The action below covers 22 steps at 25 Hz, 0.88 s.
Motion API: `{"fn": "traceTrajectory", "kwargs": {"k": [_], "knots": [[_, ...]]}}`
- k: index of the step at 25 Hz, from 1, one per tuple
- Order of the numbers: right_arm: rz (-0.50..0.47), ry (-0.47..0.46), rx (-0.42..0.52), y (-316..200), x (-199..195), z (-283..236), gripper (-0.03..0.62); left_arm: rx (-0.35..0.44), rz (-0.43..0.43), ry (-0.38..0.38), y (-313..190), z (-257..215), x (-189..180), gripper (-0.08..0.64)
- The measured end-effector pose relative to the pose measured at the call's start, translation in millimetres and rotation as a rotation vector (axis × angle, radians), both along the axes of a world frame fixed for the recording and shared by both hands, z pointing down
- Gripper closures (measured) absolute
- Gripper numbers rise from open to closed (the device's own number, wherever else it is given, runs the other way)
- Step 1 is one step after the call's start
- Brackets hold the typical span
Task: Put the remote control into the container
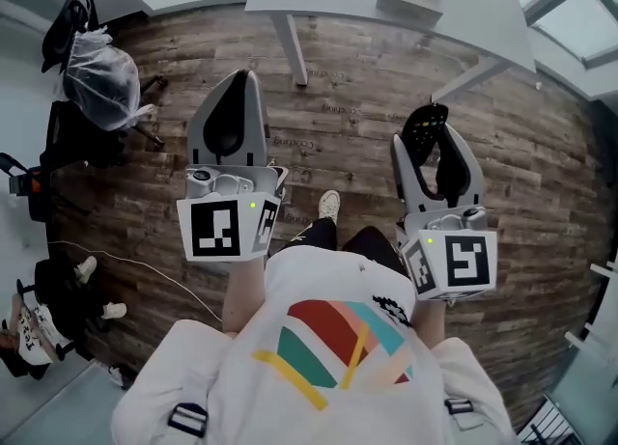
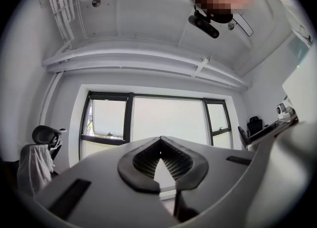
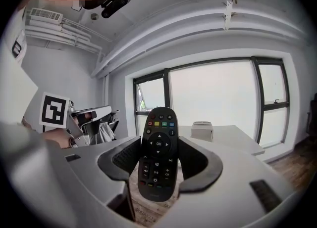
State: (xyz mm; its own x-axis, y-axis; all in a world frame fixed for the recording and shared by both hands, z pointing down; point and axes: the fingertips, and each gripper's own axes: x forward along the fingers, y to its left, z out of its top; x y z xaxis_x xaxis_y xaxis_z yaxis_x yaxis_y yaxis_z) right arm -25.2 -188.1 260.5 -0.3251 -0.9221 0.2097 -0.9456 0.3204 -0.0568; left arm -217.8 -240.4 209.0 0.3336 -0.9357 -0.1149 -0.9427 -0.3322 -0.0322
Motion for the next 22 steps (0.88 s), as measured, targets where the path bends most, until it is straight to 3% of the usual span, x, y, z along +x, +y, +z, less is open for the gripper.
{"fn": "traceTrajectory", "kwargs": {"k": [10,22], "knots": [[0.08,-0.003,-0.013,-55,35,7,0.354,-0.02,0.061,-0.004,-70,12,32,0.557],[0.045,0.002,-0.001,-212,113,3,0.356,-0.003,0.055,-0.004,-212,4,118,0.557]]}}
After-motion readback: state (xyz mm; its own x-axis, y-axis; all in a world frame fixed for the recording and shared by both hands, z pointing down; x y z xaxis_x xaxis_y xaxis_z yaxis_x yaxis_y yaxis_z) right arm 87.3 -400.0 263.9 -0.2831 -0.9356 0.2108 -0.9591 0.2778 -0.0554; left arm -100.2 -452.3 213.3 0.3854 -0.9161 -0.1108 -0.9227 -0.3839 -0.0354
